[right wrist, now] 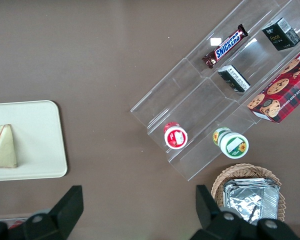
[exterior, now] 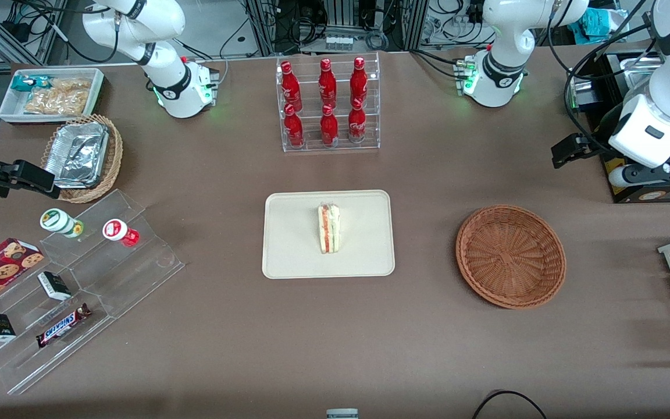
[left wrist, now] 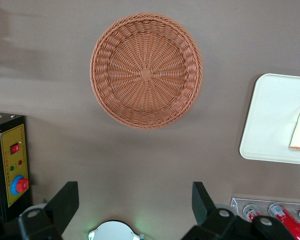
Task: Place sandwich from basket to tray
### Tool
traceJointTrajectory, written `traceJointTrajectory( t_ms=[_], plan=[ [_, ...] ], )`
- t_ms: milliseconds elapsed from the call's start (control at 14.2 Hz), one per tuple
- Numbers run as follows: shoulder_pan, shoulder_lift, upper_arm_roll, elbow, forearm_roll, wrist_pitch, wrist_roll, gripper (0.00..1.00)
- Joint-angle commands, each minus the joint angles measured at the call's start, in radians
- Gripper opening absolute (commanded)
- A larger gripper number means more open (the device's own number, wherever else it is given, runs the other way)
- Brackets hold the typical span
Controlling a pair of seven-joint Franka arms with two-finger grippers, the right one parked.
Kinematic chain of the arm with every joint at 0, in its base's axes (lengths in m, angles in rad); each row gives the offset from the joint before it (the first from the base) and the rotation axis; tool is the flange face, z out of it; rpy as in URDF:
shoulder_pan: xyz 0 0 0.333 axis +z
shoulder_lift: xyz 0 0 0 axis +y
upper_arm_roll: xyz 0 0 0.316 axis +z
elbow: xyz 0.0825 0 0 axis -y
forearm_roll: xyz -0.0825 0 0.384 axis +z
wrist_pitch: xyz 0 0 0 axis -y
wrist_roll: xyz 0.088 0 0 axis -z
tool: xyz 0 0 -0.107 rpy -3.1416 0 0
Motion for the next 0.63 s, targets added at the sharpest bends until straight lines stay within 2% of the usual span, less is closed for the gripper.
traceJointTrajectory(
  t_ms=[0, 281, 561],
  plan=[
    [0.012, 0.004, -0.007, 0.047, 0.0, 0.006, 0.013, 1.0],
    [0.014, 0.027, -0.004, 0.111, 0.001, 0.009, 0.013, 1.0],
    [0.014, 0.025, 0.0, 0.108, 0.001, 0.006, 0.013, 1.0]
  ],
)
